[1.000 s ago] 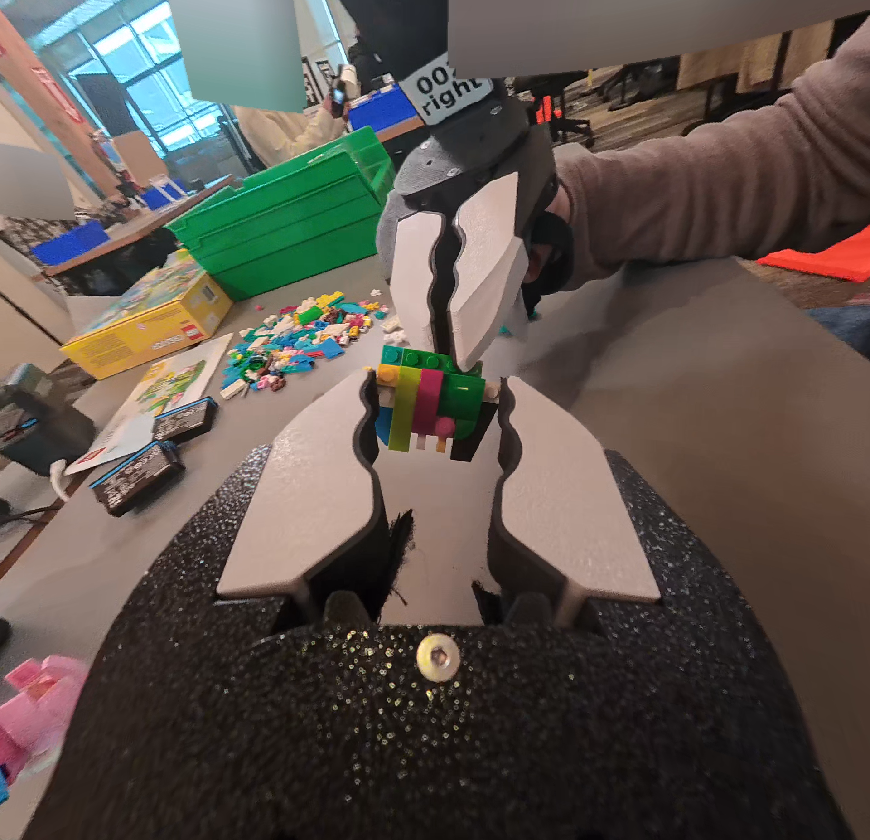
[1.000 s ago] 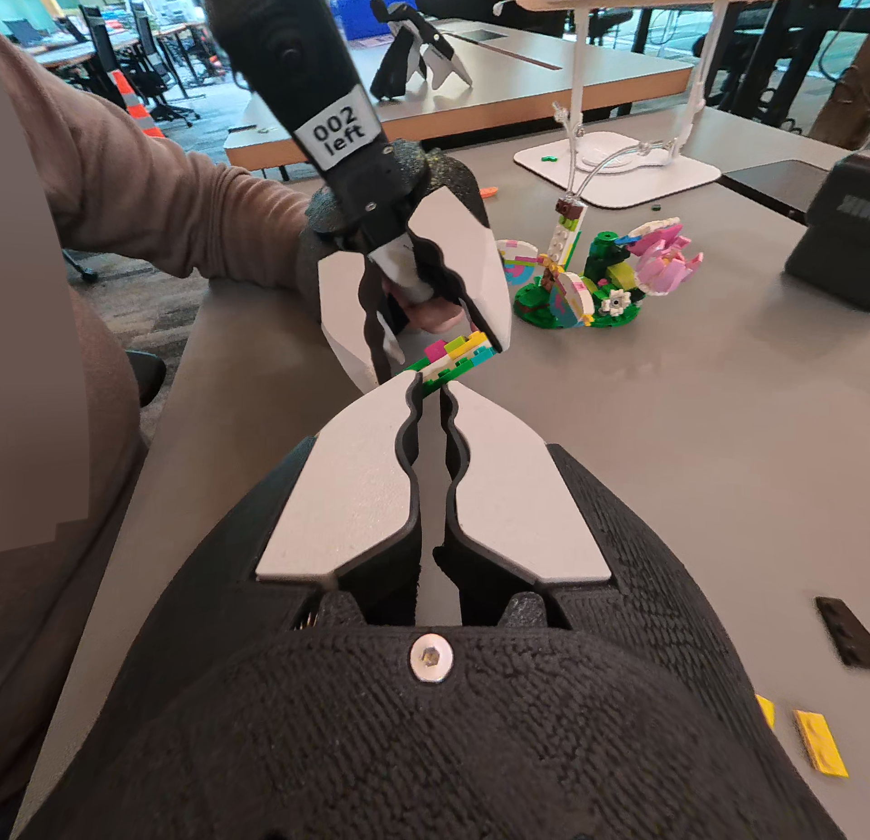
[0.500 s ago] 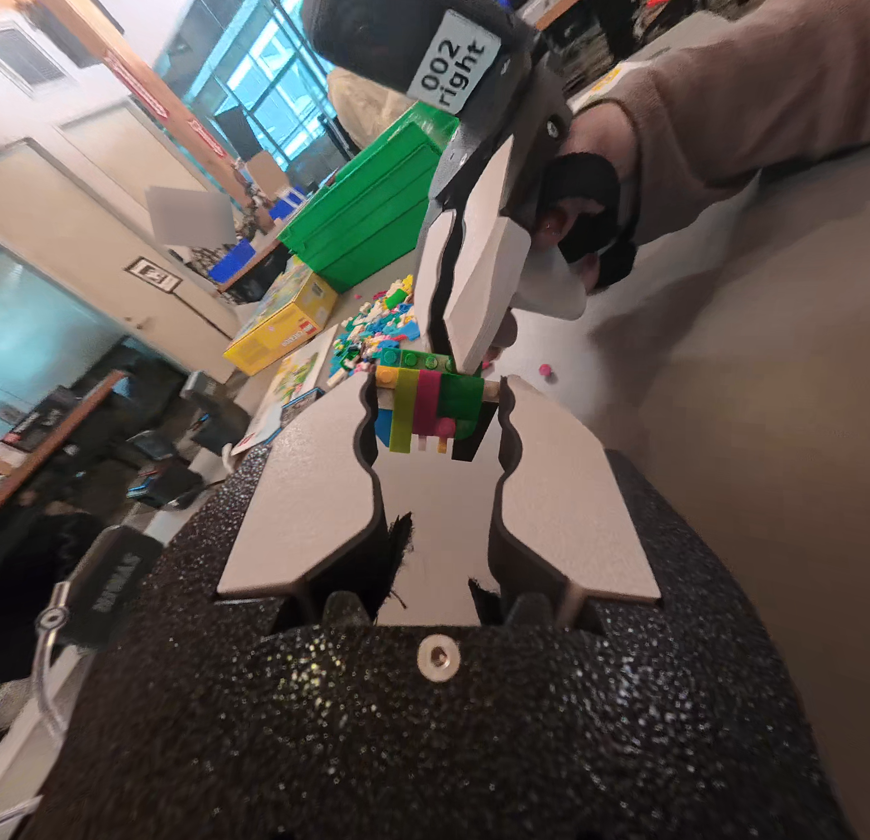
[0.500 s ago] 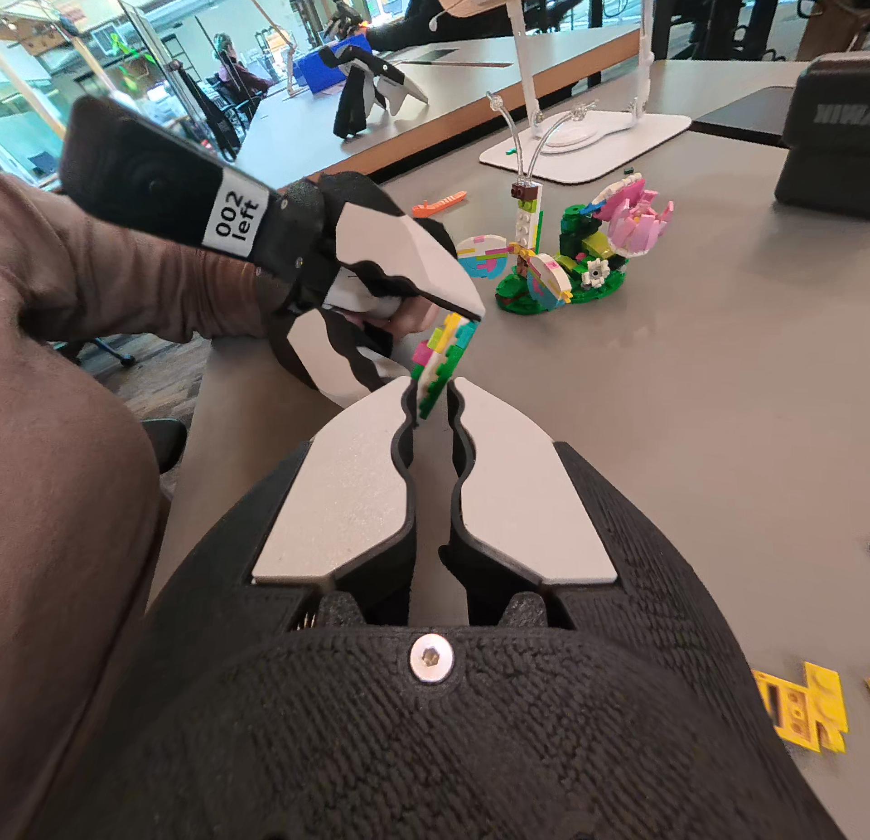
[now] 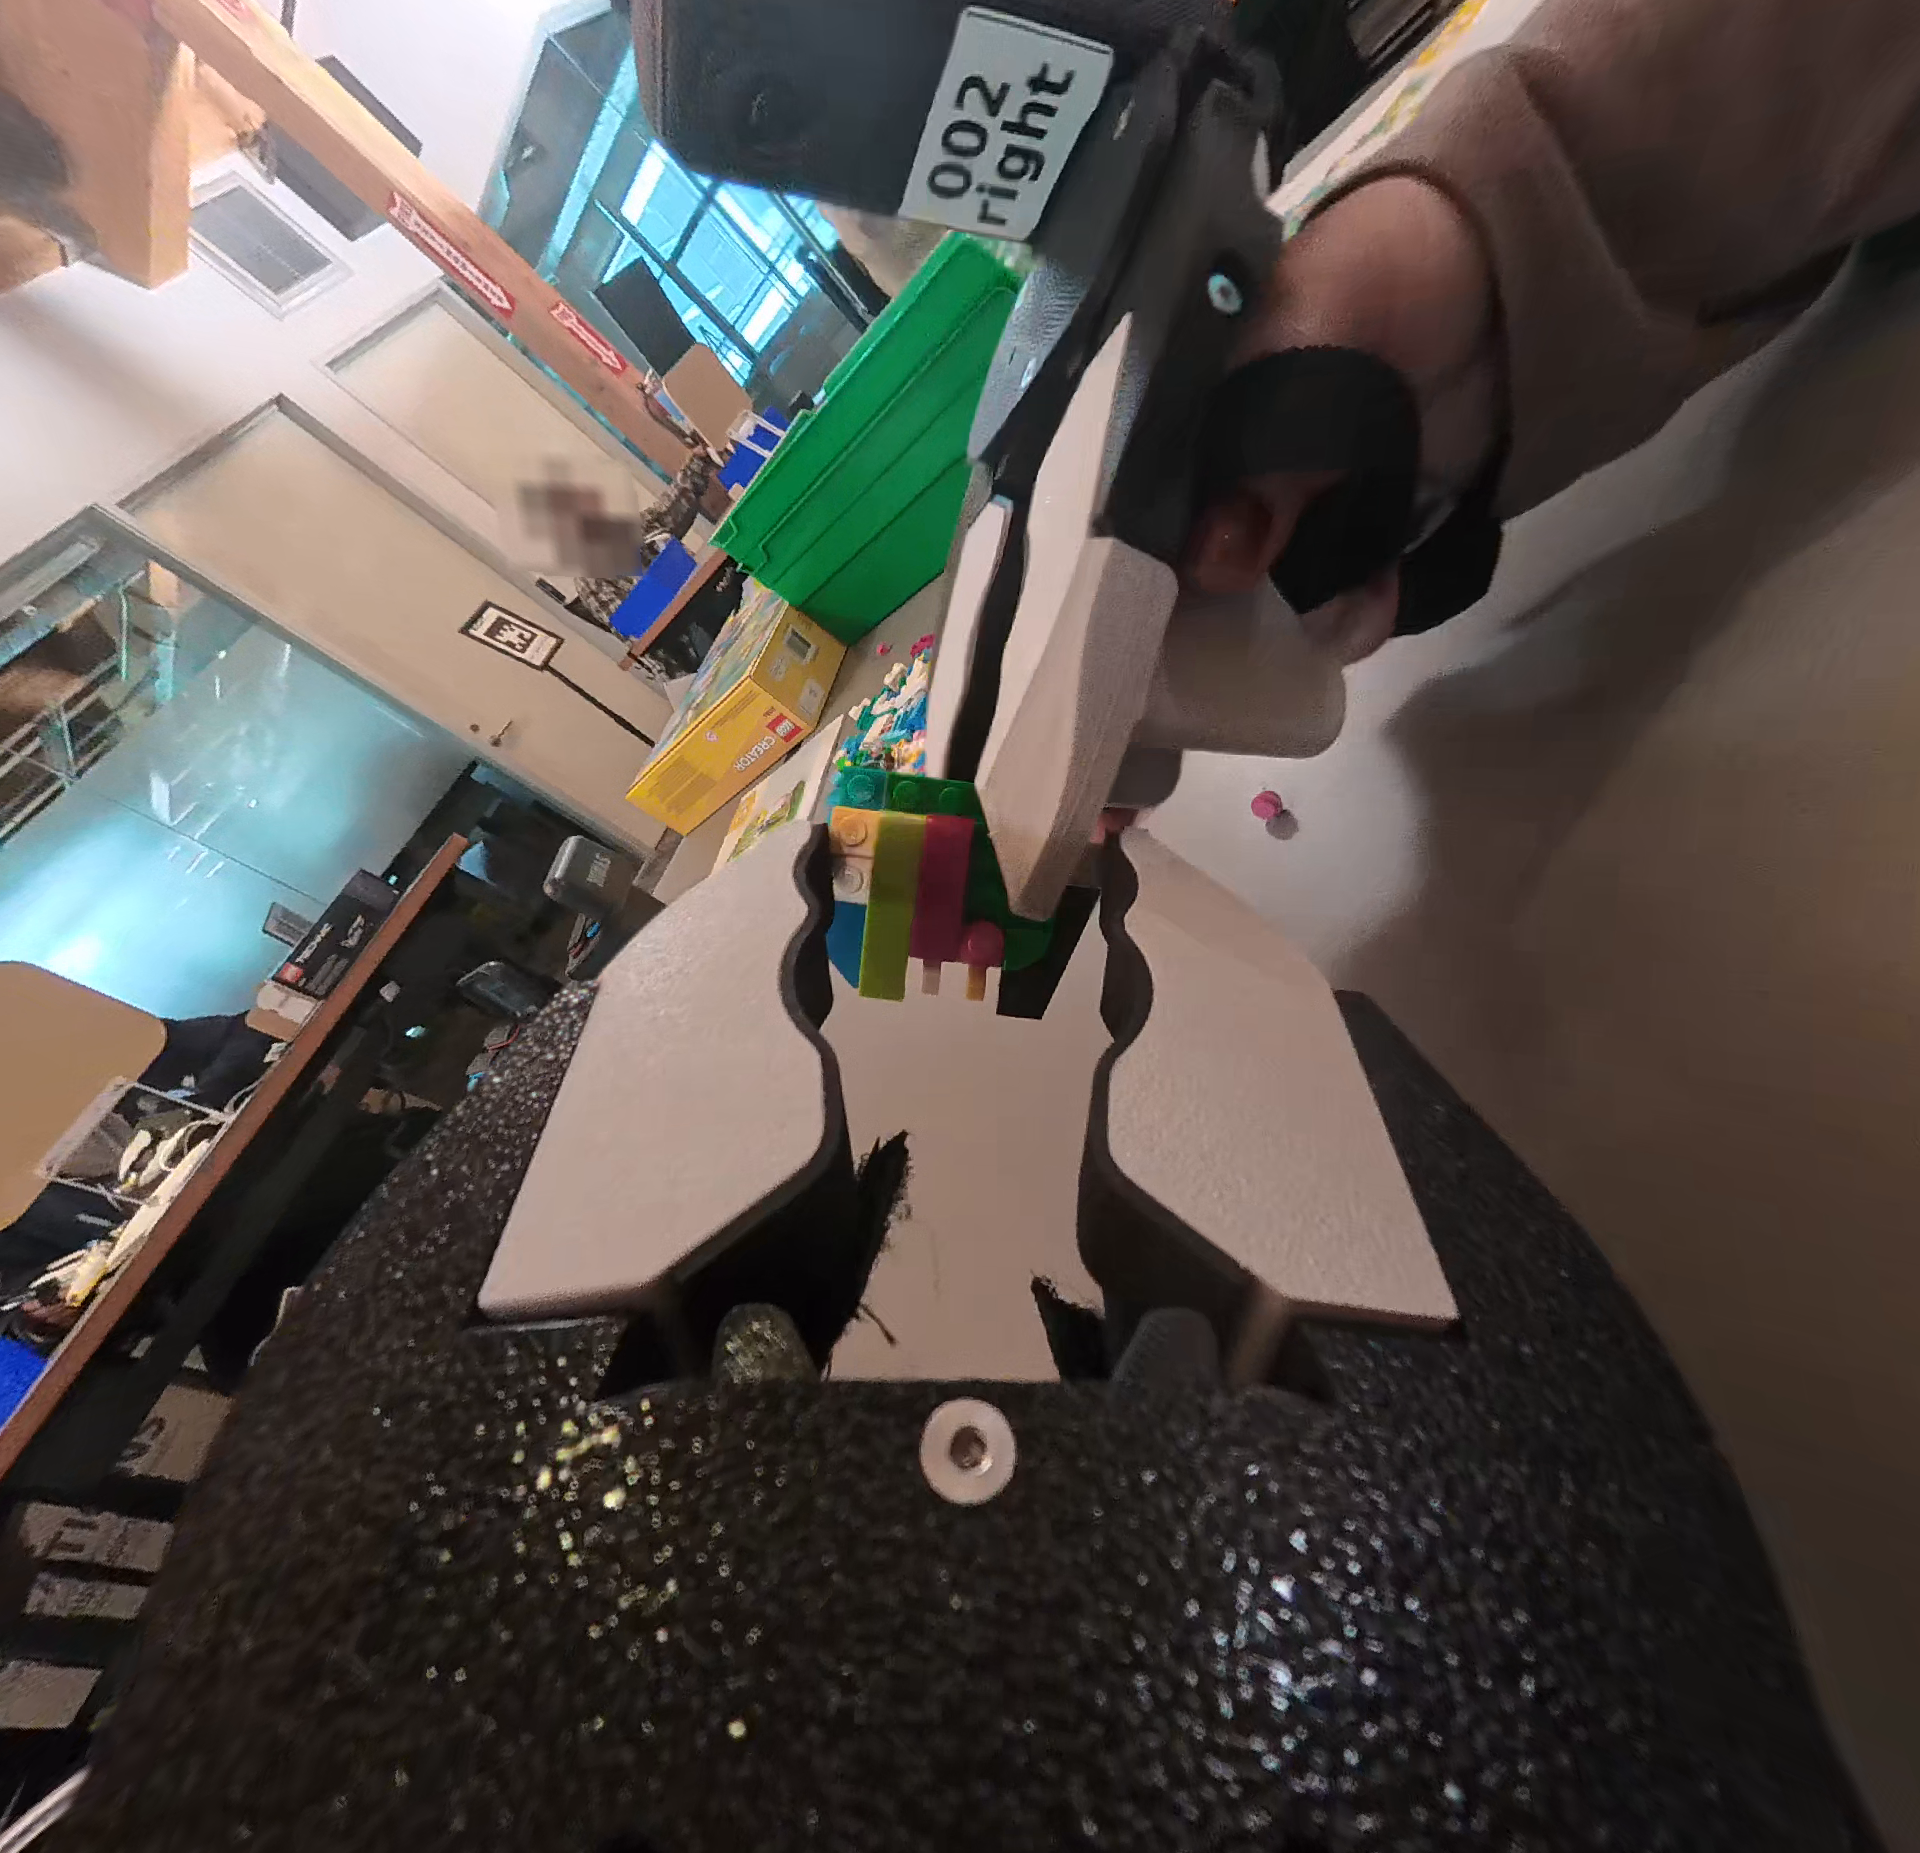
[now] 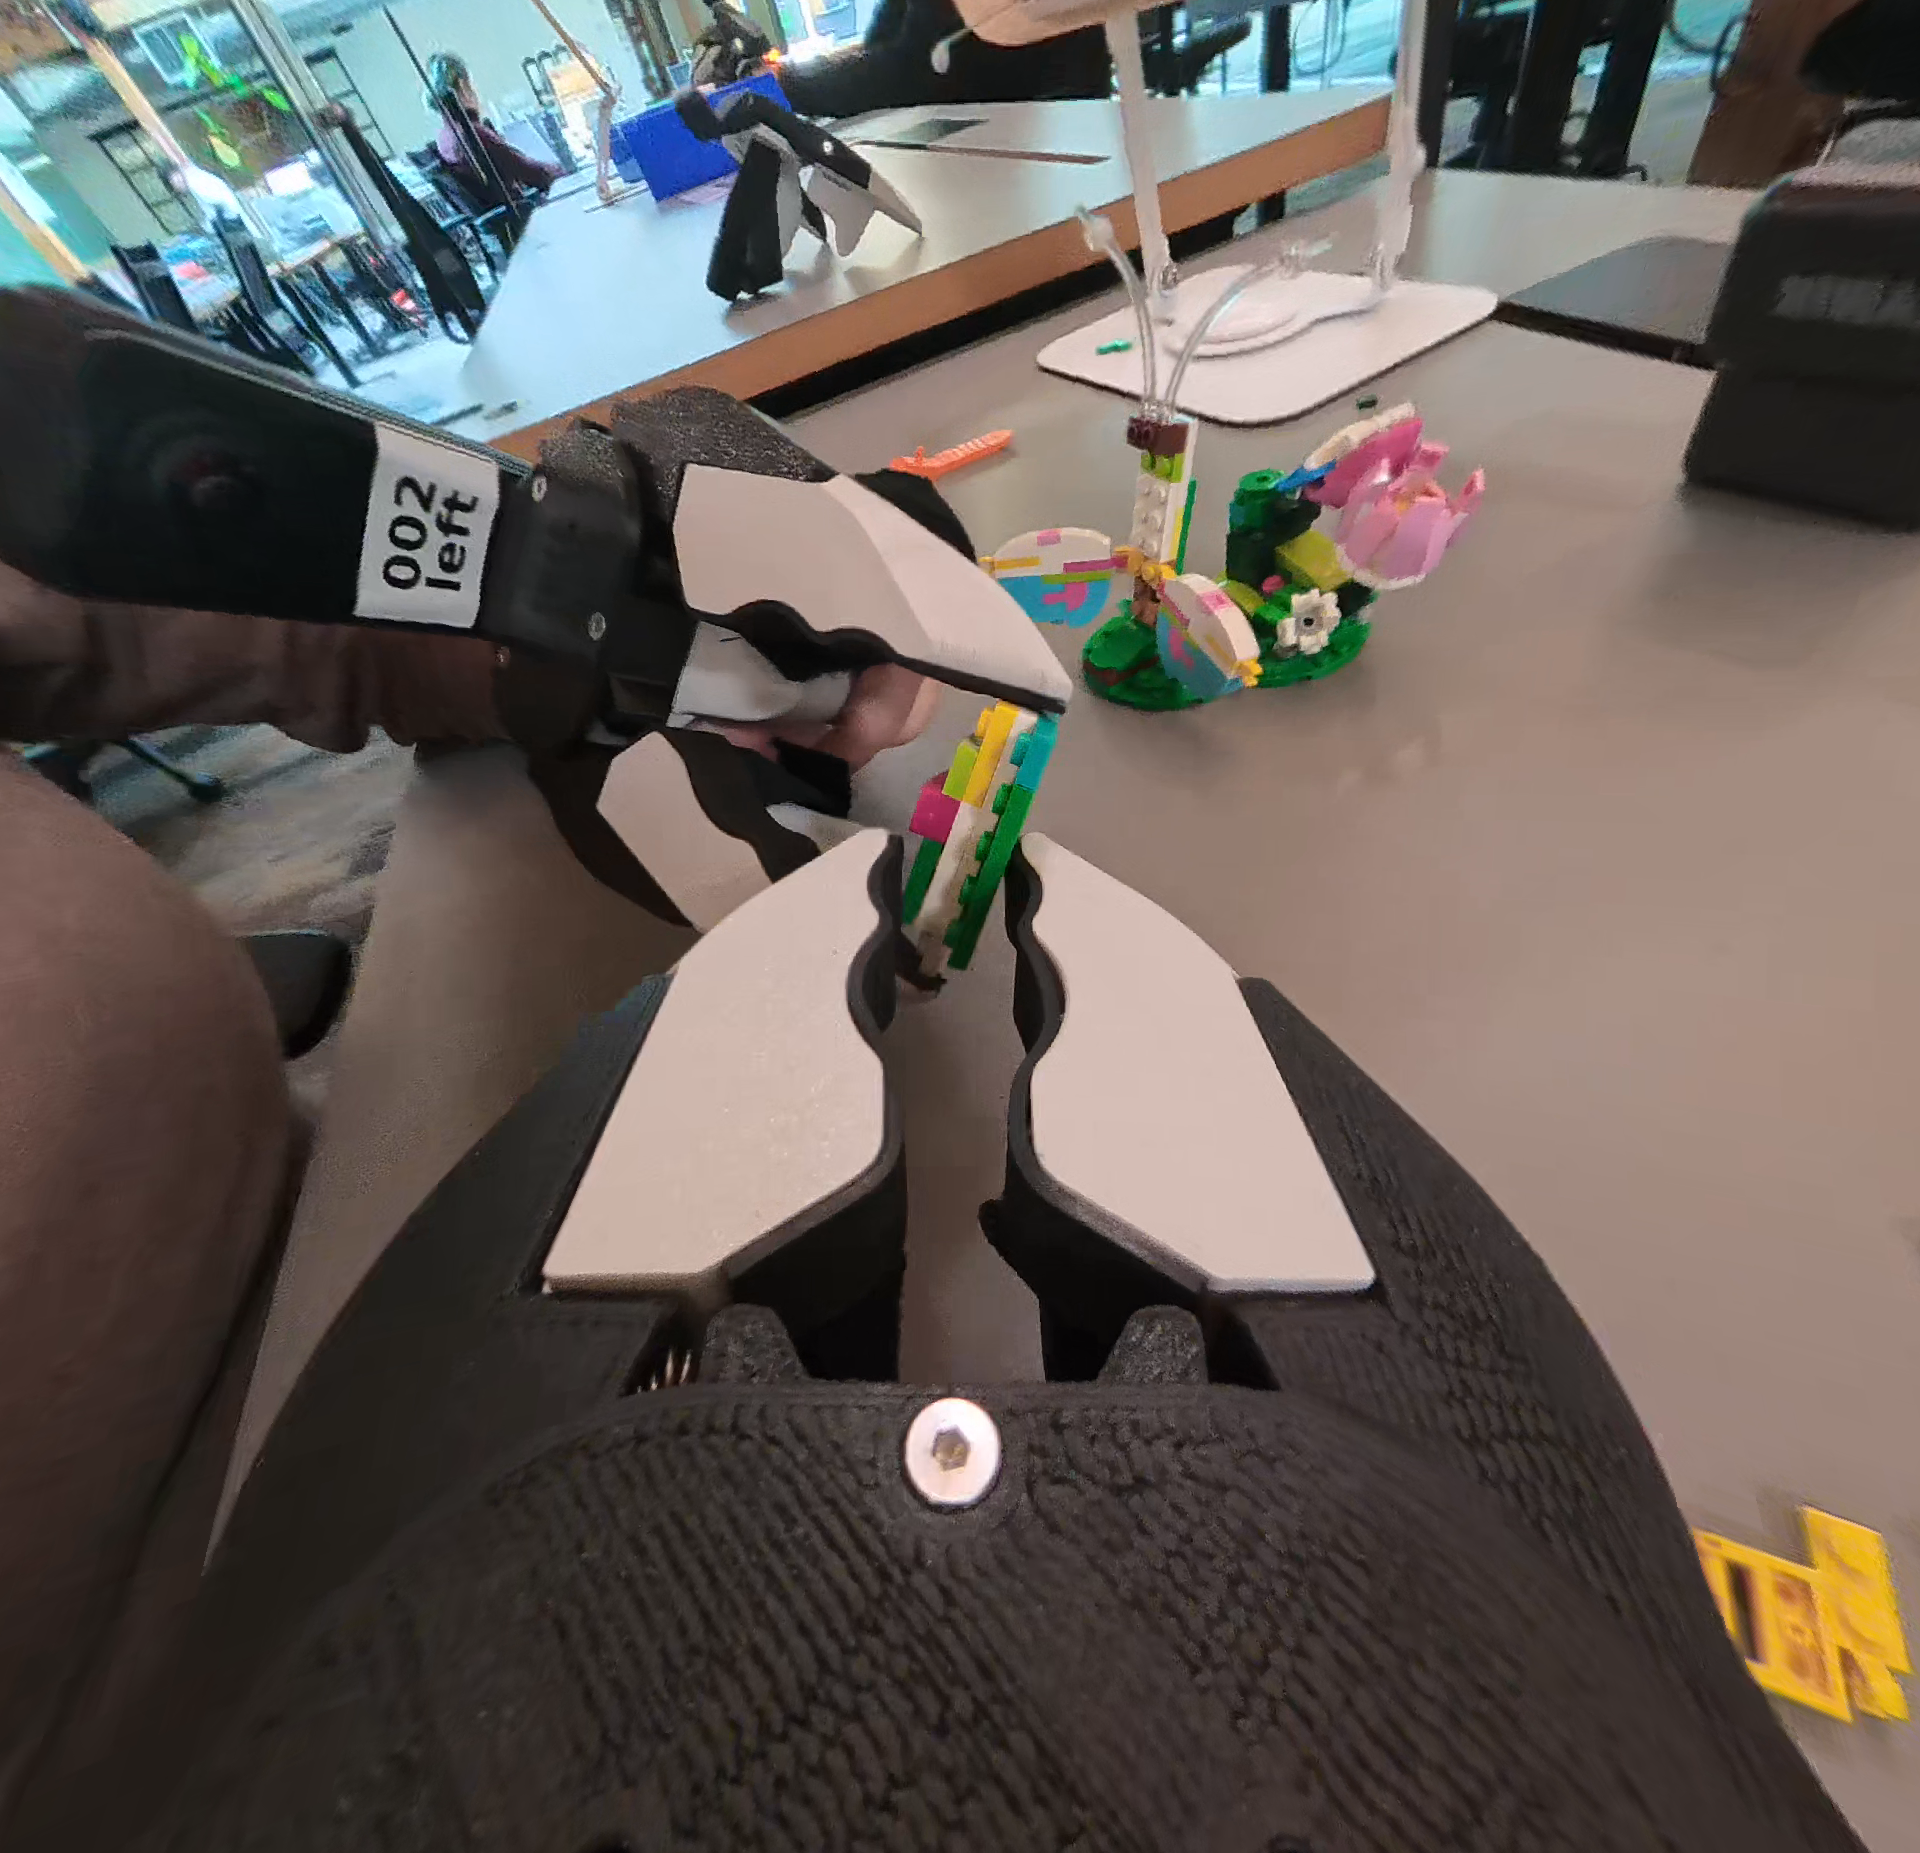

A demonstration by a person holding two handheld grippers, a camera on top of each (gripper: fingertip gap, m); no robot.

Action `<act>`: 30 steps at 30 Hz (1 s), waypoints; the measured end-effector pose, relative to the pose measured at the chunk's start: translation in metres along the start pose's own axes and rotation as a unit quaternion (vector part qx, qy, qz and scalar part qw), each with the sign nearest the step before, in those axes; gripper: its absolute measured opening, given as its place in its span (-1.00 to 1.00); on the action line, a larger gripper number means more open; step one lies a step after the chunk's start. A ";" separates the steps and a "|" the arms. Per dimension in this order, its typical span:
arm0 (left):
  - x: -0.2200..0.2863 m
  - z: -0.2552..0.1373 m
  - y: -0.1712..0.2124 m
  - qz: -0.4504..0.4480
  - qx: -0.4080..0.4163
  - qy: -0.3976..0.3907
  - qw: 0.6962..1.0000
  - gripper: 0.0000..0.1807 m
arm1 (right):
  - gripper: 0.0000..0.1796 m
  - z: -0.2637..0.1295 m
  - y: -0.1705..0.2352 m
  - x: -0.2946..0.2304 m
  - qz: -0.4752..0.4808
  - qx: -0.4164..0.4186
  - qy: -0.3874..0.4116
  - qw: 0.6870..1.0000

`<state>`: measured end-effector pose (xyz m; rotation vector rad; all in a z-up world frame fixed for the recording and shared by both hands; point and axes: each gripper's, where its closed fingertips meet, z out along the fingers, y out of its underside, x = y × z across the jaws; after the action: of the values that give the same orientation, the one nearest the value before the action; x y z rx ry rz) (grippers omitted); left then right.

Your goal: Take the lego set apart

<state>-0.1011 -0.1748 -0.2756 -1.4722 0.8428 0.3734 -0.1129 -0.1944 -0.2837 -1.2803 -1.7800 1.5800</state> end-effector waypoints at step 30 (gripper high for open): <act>-0.002 -0.016 -0.010 -0.214 0.069 0.139 0.964 -0.89 | -0.81 -0.018 0.001 -0.002 -0.217 0.002 0.024 0.976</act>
<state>-0.0995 -0.1912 -0.2651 -1.5468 0.7254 -0.2167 -0.0972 -0.1864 -0.2796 -0.8410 -1.8664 1.2931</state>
